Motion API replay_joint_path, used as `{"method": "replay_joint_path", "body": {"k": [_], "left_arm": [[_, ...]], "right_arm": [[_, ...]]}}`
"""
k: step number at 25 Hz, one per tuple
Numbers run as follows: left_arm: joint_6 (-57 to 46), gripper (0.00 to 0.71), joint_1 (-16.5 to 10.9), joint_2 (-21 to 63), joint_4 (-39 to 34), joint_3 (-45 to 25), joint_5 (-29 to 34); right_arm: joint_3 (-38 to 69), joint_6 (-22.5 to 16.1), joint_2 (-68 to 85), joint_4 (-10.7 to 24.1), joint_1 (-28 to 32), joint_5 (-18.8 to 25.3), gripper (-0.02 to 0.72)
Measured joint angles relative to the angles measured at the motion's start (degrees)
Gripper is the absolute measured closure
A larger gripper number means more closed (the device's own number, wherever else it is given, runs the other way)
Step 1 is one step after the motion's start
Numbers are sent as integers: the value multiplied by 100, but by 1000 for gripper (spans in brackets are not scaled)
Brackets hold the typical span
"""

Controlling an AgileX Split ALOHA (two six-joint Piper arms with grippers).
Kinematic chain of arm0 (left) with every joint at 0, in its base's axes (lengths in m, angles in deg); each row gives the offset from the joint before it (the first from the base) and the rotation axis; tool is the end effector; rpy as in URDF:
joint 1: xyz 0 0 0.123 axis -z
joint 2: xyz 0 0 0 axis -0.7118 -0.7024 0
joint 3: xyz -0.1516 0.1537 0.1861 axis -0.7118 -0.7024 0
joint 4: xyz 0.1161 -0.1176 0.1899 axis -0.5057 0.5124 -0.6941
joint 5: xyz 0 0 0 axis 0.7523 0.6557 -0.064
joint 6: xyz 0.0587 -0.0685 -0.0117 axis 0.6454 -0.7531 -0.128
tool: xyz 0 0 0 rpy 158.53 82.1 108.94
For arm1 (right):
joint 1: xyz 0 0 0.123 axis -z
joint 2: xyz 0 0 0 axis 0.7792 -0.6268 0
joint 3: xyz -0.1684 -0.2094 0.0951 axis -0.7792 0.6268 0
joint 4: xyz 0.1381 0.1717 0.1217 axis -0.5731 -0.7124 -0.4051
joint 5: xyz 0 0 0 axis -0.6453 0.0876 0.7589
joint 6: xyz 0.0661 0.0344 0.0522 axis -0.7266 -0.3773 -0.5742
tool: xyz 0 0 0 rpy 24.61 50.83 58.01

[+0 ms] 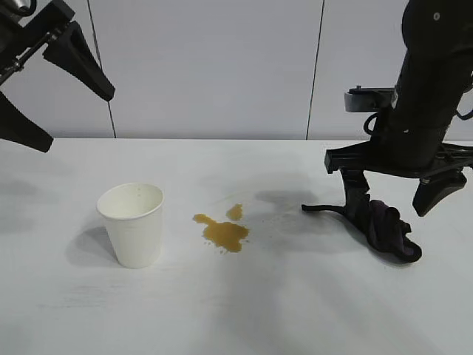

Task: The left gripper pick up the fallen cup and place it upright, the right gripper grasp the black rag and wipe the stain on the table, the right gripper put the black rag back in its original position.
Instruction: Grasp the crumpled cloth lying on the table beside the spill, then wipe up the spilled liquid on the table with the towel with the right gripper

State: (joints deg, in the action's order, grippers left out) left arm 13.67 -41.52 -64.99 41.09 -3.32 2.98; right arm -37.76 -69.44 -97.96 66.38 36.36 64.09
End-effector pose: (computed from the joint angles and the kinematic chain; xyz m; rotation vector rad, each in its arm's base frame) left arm 0.3376 -0.0762 0.2455 -0.0006 2.7083 -0.9359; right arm 0.3580 0.0837 0.1573 -0.0416 2.8846 -0.0838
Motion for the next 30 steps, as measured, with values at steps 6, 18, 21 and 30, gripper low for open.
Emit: {"method": "replay_joint_path", "body": {"k": [6, 18, 21, 30], "left_arm": [[0, 17, 0, 0, 0, 0, 0], [0, 17, 0, 0, 0, 0, 25], [0, 17, 0, 0, 0, 0, 30], [0, 17, 0, 0, 0, 0, 30]], "right_arm": [[0, -185, -111, 74, 190, -74, 211], [-34, -205, -466, -165, 254, -239, 610], [-201, 90, -437, -598, 240, -167, 626], [-1280, 878, -437, -1874, -747, -8, 629]]}}
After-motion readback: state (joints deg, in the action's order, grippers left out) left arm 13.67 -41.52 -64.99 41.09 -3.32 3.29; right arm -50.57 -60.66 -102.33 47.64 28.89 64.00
